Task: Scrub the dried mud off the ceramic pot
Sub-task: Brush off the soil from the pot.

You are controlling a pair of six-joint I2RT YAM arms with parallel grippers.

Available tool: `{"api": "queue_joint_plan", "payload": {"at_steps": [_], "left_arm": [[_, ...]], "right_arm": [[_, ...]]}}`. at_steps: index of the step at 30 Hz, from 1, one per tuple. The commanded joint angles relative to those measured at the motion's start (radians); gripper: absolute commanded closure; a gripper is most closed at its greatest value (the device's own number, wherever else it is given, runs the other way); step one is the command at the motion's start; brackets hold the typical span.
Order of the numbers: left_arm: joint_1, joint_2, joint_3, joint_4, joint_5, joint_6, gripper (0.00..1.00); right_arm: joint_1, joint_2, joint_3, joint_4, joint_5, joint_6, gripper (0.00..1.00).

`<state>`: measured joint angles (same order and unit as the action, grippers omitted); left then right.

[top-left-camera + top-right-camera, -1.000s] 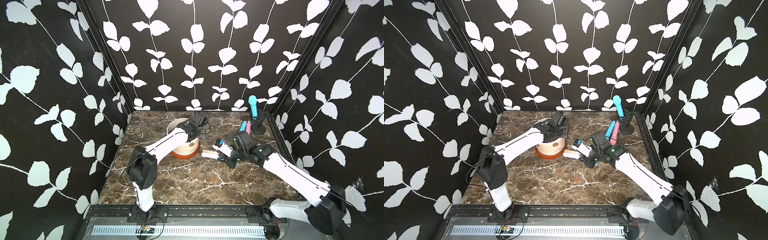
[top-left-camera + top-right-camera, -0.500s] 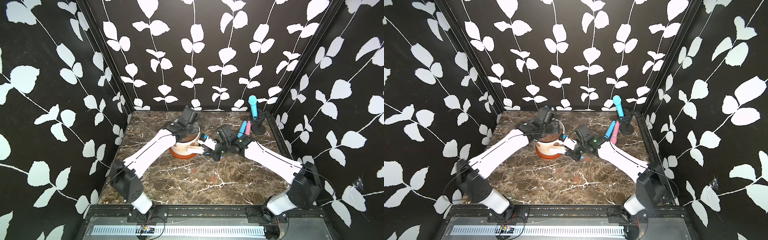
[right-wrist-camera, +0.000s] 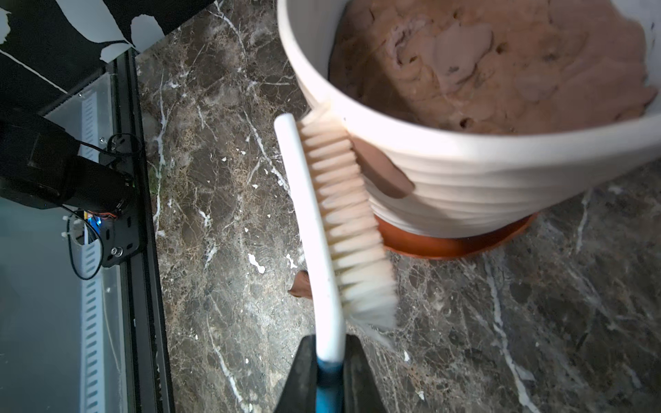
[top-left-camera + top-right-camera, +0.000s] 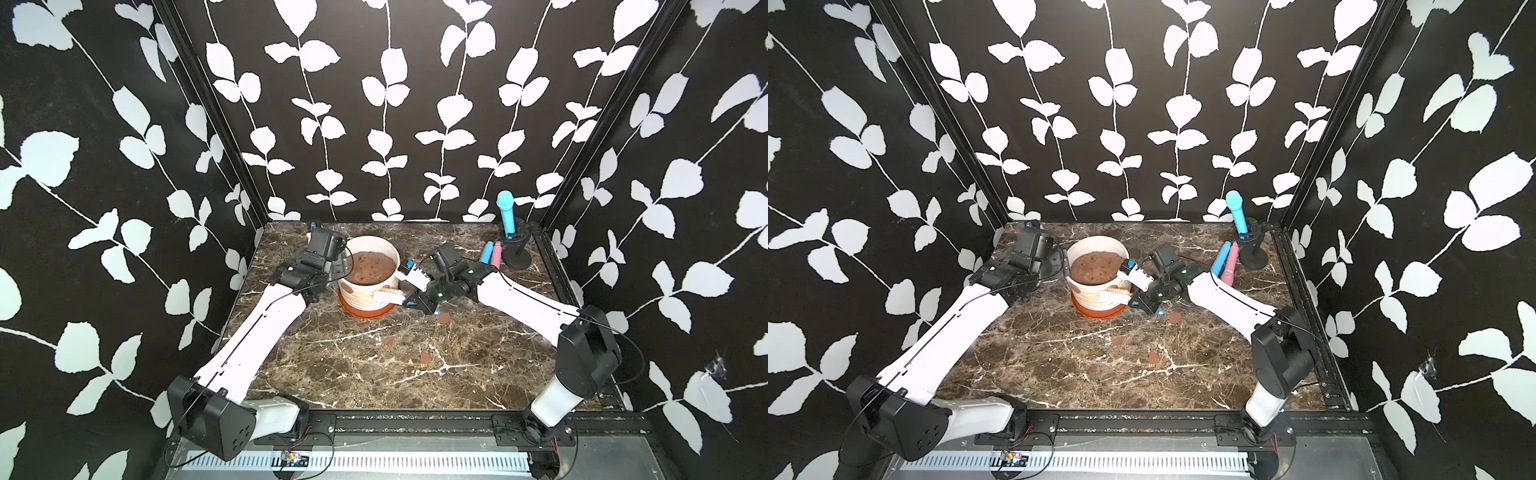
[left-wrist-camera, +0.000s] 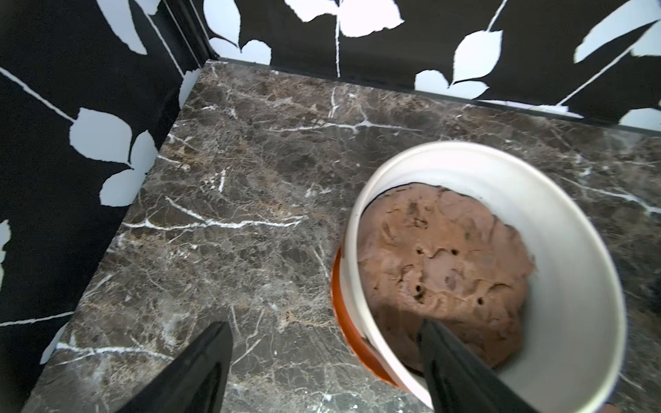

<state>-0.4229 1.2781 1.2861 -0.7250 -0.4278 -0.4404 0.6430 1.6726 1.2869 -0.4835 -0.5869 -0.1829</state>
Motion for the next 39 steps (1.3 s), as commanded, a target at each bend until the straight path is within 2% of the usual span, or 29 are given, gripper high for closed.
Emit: {"api": "queue_joint_plan", "payload": {"at_steps": [1, 9, 15, 18, 22, 25, 28, 32, 35, 39], "left_arm": [[0.008, -0.015, -0.01, -0.008, -0.007, 0.022, 0.15], [0.012, 0.011, -0.021, 0.008, 0.015, 0.02, 0.16], [0.012, 0.029, -0.014, 0.022, 0.05, 0.048, 0.15], [0.012, 0.045, -0.006, 0.038, 0.097, 0.119, 0.15], [0.012, 0.067, -0.007, 0.064, 0.215, 0.308, 0.15], [0.015, 0.078, 0.004, 0.046, 0.206, 0.34, 0.17], [0.018, 0.098, 0.012, 0.022, 0.151, 0.343, 0.19], [0.037, 0.146, 0.047, -0.048, 0.028, 0.262, 0.23], [0.039, 0.156, 0.042, -0.046, 0.016, 0.215, 0.23], [0.042, 0.149, 0.025, -0.026, 0.016, 0.184, 0.2]], "right_arm": [[-0.043, -0.017, -0.031, 0.078, -0.012, 0.066, 1.0], [-0.09, -0.065, -0.139, 0.081, -0.023, 0.075, 1.0], [-0.091, -0.206, -0.206, -0.024, -0.074, 0.063, 1.0], [-0.091, -0.309, -0.229, -0.069, -0.057, 0.062, 1.0], [-0.091, -0.432, -0.22, -0.069, 0.013, 0.059, 1.0], [-0.088, -0.475, -0.19, -0.088, 0.053, 0.024, 1.0], [-0.08, -0.482, -0.164, -0.119, 0.08, -0.031, 1.0], [-0.068, -0.451, -0.153, -0.125, 0.13, -0.045, 1.0], [-0.068, -0.393, -0.14, -0.151, 0.261, 0.055, 1.0], [-0.068, -0.289, -0.115, -0.216, 0.242, 0.149, 1.0]]}}
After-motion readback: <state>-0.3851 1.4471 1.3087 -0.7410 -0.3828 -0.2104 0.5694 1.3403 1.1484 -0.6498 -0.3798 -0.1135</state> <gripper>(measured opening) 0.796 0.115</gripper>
